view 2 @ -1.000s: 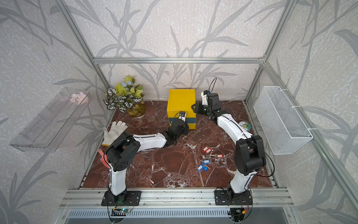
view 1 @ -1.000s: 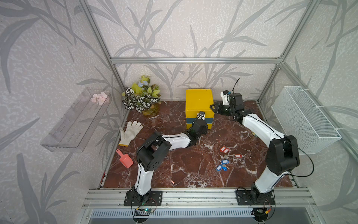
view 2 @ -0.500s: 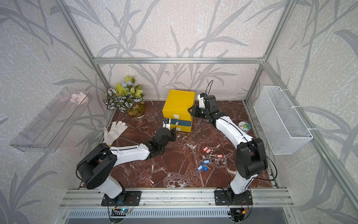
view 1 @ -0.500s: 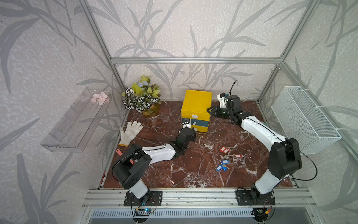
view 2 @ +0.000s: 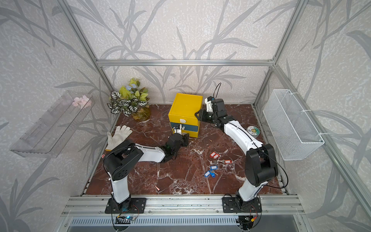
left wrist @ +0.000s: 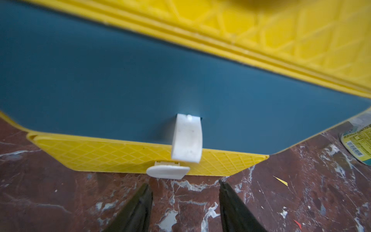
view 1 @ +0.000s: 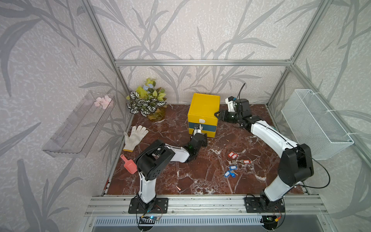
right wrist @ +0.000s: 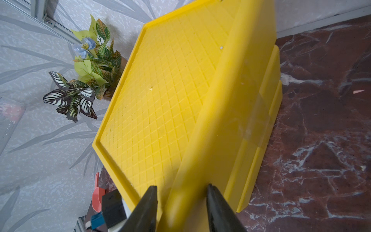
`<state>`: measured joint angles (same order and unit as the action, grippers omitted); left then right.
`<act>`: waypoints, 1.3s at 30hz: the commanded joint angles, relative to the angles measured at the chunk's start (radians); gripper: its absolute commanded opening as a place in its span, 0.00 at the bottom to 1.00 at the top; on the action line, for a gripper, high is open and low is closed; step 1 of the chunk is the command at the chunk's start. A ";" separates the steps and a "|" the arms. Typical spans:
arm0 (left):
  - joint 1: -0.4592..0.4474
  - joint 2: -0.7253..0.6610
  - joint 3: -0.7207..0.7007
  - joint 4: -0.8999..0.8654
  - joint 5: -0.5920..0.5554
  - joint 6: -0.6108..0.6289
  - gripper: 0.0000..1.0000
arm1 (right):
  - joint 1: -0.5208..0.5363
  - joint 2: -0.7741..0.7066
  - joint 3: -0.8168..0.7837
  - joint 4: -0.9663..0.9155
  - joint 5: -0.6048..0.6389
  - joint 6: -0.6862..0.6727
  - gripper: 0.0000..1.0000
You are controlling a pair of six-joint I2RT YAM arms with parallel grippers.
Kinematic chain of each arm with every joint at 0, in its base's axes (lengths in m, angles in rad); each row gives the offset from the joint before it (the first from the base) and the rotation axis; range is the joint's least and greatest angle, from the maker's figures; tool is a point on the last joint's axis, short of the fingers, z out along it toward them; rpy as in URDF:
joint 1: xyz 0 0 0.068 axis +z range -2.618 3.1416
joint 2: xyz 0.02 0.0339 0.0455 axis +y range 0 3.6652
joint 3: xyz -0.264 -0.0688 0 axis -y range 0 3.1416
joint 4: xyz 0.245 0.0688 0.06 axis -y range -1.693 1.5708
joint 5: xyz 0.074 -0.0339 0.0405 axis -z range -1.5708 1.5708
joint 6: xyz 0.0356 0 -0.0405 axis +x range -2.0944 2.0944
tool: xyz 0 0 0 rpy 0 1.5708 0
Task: Take the keys out of the drawer
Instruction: Open the drawer in the storage box.
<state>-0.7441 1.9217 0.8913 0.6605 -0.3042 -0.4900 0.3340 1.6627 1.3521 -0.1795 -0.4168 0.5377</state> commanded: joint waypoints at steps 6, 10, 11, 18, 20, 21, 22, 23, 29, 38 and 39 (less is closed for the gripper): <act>0.009 0.019 0.034 -0.056 -0.083 0.022 0.55 | 0.001 -0.052 -0.010 -0.035 -0.014 -0.025 0.43; 0.009 0.036 0.033 -0.077 -0.076 0.027 0.55 | 0.000 -0.046 -0.008 -0.027 -0.016 -0.019 0.43; 0.010 0.044 0.035 -0.077 -0.074 0.026 0.55 | 0.000 -0.044 -0.007 -0.025 -0.019 -0.018 0.43; 0.012 0.074 0.059 -0.067 -0.055 0.033 0.55 | 0.000 -0.047 -0.009 -0.029 -0.017 -0.023 0.43; 0.010 0.086 0.066 -0.065 -0.053 0.036 0.54 | 0.000 -0.047 -0.010 -0.031 -0.014 -0.025 0.43; 0.012 0.090 0.070 -0.064 -0.051 0.039 0.54 | 0.000 -0.047 -0.009 -0.031 -0.014 -0.025 0.44; 0.012 0.096 0.075 -0.064 -0.049 0.042 0.54 | 0.000 -0.047 -0.011 -0.031 -0.014 -0.025 0.44; 0.012 0.100 0.081 -0.064 -0.048 0.047 0.53 | 0.000 -0.047 -0.011 -0.031 -0.014 -0.025 0.44; 0.012 0.116 0.114 -0.084 -0.060 0.072 0.51 | 0.000 -0.044 -0.014 -0.031 -0.015 -0.025 0.44; 0.017 0.144 0.141 -0.078 -0.055 0.093 0.51 | -0.001 -0.037 -0.011 -0.031 -0.018 -0.025 0.43; 0.017 0.145 0.142 -0.079 -0.056 0.093 0.50 | -0.001 -0.037 -0.011 -0.032 -0.019 -0.025 0.44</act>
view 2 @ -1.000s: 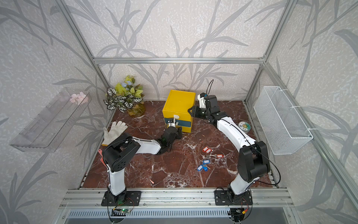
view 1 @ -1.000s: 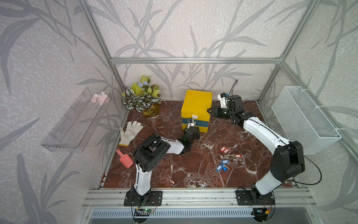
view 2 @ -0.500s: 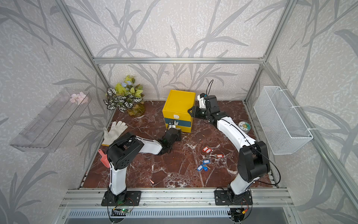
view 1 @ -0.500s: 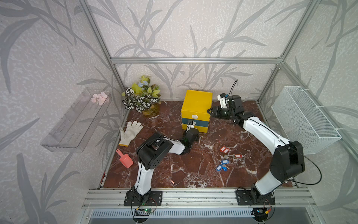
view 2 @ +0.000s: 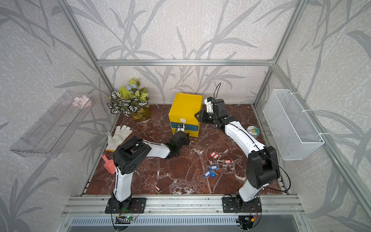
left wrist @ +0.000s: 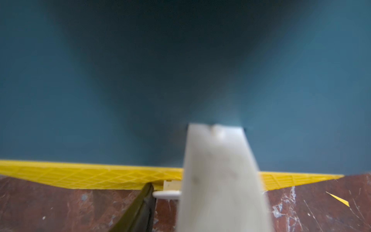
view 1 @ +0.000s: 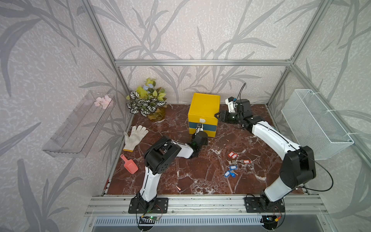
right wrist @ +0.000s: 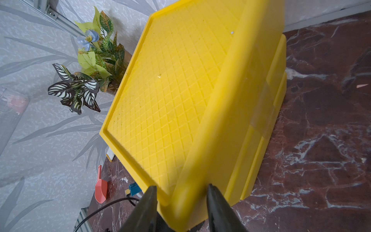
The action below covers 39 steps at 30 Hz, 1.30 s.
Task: Take the keys out of the drawer
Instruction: Open the drawer in the storage box.
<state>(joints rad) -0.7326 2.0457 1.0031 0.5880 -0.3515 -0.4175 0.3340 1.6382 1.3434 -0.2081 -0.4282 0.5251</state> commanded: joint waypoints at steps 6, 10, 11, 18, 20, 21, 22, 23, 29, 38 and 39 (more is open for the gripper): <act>0.007 0.012 0.015 0.004 -0.013 0.026 0.42 | -0.002 -0.012 0.001 -0.007 -0.004 -0.014 0.43; 0.005 -0.002 -0.002 0.006 -0.003 0.026 0.40 | -0.002 -0.009 0.002 -0.006 -0.006 -0.014 0.44; 0.005 -0.004 -0.006 0.002 -0.002 0.025 0.39 | -0.002 -0.009 0.002 -0.007 -0.006 -0.012 0.43; 0.005 -0.042 -0.052 -0.012 0.020 0.003 0.37 | -0.002 -0.008 0.001 -0.001 -0.006 -0.011 0.43; 0.004 -0.054 -0.071 -0.011 0.023 -0.010 0.37 | -0.002 -0.009 0.001 -0.002 -0.007 -0.011 0.44; 0.004 -0.061 -0.082 -0.008 0.029 -0.016 0.37 | -0.003 -0.011 -0.001 0.001 -0.007 -0.010 0.44; 0.002 -0.066 -0.092 -0.006 0.035 -0.019 0.36 | -0.002 -0.012 0.000 -0.001 -0.008 -0.010 0.43; 0.000 -0.071 -0.100 -0.005 0.041 -0.022 0.36 | -0.002 -0.012 -0.002 -0.001 -0.006 -0.010 0.43; -0.024 -0.125 -0.167 -0.005 0.040 -0.047 0.35 | -0.001 -0.017 -0.006 0.001 -0.007 -0.010 0.43; -0.097 -0.243 -0.291 -0.047 -0.002 -0.088 0.35 | -0.001 -0.029 -0.010 -0.004 -0.003 -0.015 0.43; -0.106 -0.256 -0.304 -0.047 -0.012 -0.091 0.35 | -0.001 -0.031 -0.010 -0.005 -0.003 -0.016 0.43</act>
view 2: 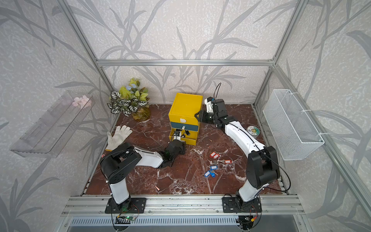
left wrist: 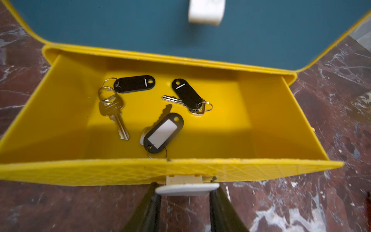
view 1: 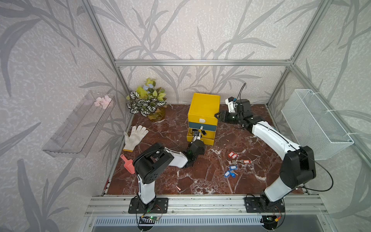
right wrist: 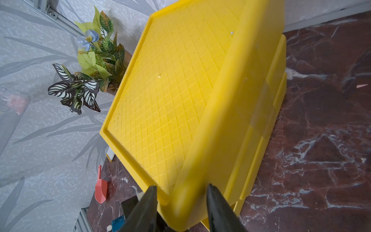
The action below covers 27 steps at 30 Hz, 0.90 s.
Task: Take the keys out of the drawer
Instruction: Open the drawer in the storage box.
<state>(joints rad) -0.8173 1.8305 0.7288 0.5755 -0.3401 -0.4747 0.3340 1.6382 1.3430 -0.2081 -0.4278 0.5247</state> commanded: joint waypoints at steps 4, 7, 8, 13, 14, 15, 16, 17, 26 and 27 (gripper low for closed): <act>-0.044 -0.100 -0.047 -0.071 -0.035 -0.028 0.35 | -0.001 -0.038 -0.016 -0.005 -0.003 -0.012 0.43; -0.060 -0.141 -0.054 -0.130 -0.039 -0.029 0.35 | -0.001 -0.044 -0.020 -0.005 -0.001 -0.014 0.43; -0.064 -0.151 -0.059 -0.153 -0.035 -0.037 0.35 | -0.001 -0.046 -0.022 -0.008 0.002 -0.015 0.43; -0.093 -0.224 -0.120 -0.171 -0.064 -0.065 0.35 | -0.001 -0.051 -0.025 -0.008 0.006 -0.017 0.43; -0.096 -0.232 -0.124 -0.178 -0.069 -0.067 0.35 | 0.000 -0.052 -0.025 -0.008 0.006 -0.018 0.43; -0.098 -0.234 -0.125 -0.187 -0.069 -0.067 0.36 | 0.000 -0.052 -0.025 -0.007 0.006 -0.018 0.43; -0.100 -0.233 -0.120 -0.197 -0.067 -0.069 0.36 | 0.001 -0.051 -0.025 -0.006 0.006 -0.018 0.43; -0.101 -0.230 -0.117 -0.205 -0.065 -0.070 0.36 | 0.000 -0.051 -0.023 -0.007 0.007 -0.019 0.43; -0.108 -0.212 -0.084 -0.237 -0.068 -0.055 0.46 | 0.002 -0.055 -0.014 -0.019 0.010 -0.024 0.43; -0.109 -0.216 -0.086 -0.234 -0.066 -0.053 0.48 | 0.002 -0.058 -0.013 -0.022 0.012 -0.027 0.43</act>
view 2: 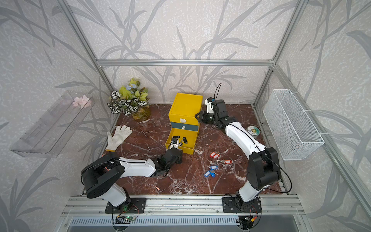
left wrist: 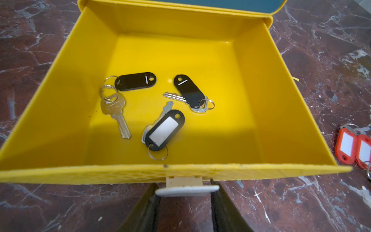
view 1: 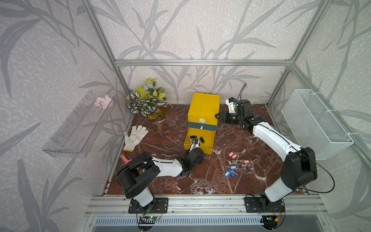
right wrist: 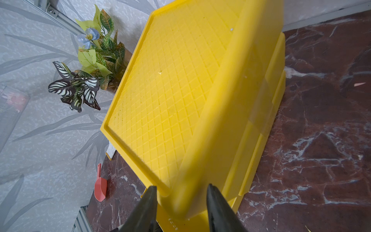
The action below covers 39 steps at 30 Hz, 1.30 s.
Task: Take the keys out of the drawer
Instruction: Open the drawer in the storage box, then pick up the key from the drawer.
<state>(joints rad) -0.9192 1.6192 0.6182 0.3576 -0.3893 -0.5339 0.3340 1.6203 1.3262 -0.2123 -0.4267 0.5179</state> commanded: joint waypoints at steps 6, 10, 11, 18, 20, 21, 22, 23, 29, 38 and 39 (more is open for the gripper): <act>-0.009 -0.084 0.003 -0.058 -0.005 0.009 0.53 | 0.002 -0.098 -0.001 -0.097 0.053 -0.054 0.43; -0.009 -0.242 0.003 -0.201 -0.040 0.005 0.52 | 0.008 -0.173 0.004 -0.214 0.114 -0.098 0.43; -0.009 -0.291 0.007 -0.234 -0.061 0.011 0.52 | 0.011 -0.192 0.005 -0.238 0.116 -0.111 0.43; 0.187 -0.511 0.127 -0.391 -0.099 0.132 0.49 | 0.181 -0.258 0.055 -0.385 0.102 -0.349 0.43; 0.295 -0.481 0.187 -0.427 -0.028 0.151 0.47 | 0.234 -0.226 0.085 -0.435 0.120 -0.399 0.43; 0.337 -0.454 0.221 -0.442 -0.006 0.171 0.47 | 0.254 -0.206 0.097 -0.452 0.116 -0.418 0.43; 0.378 -0.422 0.260 -0.462 0.025 0.188 0.47 | 0.272 -0.184 0.112 -0.459 0.118 -0.430 0.43; 0.414 -0.393 0.300 -0.489 0.054 0.192 0.47 | 0.285 -0.163 0.125 -0.469 0.115 -0.440 0.43; 0.644 -0.212 0.533 -0.639 0.408 0.098 0.46 | 0.370 0.032 0.322 -0.598 0.131 -0.451 0.42; 0.713 -0.107 0.588 -0.796 0.621 0.359 0.48 | 0.439 0.186 0.395 -0.630 0.288 -0.354 0.40; 0.720 -0.104 0.575 -0.796 0.601 0.361 0.48 | 0.439 0.204 0.400 -0.631 0.308 -0.364 0.40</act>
<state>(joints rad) -0.2073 1.5150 1.1919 -0.3527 0.1604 -0.2703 0.7753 1.8057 1.7241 -0.8177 -0.1970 0.1421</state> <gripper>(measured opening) 0.476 0.405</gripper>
